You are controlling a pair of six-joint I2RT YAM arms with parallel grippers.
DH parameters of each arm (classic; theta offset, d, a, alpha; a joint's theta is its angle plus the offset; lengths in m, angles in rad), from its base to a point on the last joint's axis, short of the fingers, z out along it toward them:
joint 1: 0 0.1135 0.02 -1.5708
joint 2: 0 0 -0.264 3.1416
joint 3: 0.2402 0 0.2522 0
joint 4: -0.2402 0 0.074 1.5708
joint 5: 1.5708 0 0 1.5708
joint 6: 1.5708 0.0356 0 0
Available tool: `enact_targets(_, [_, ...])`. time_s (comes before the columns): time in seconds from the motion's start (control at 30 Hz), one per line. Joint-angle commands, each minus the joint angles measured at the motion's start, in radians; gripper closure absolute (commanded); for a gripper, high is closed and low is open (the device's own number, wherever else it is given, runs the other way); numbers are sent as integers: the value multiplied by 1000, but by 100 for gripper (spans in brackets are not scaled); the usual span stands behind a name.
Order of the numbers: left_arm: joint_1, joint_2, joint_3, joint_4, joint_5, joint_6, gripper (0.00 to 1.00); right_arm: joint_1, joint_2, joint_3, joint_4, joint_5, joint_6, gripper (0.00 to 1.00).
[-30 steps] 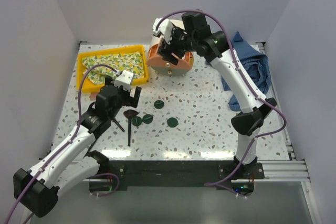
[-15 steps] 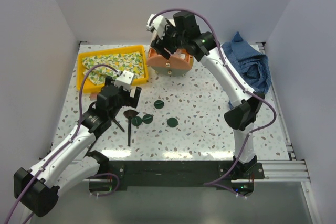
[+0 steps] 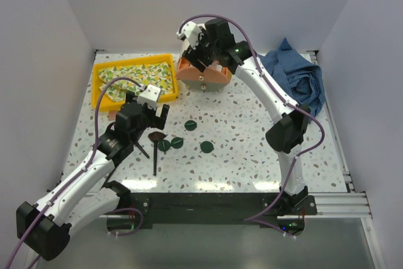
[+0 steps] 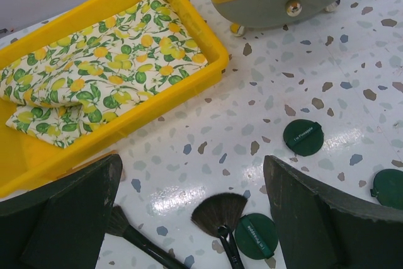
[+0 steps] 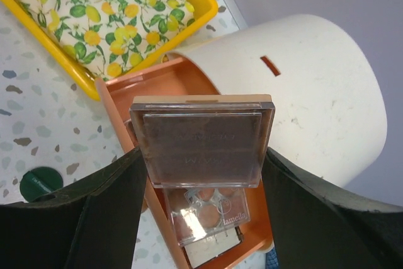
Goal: Organize the makeup
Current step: Place the makeup in the drawer.
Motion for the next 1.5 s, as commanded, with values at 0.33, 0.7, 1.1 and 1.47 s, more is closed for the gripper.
enact_targets(0.33, [6,-17,1,22,-4,13,0,-12,-129,-98,55,22,40,50])
enact_targets(0.7, [6,-20,2,24,-5,13,0,-17,-120,-105,54,11,60,35])
enact_targets(1.1, [6,-19,2,22,-4,13,0,-23,-143,-133,55,0,70,17])
enact_targets(1.47, [6,-17,2,24,-5,13,0,-23,-177,-128,57,-12,83,18])
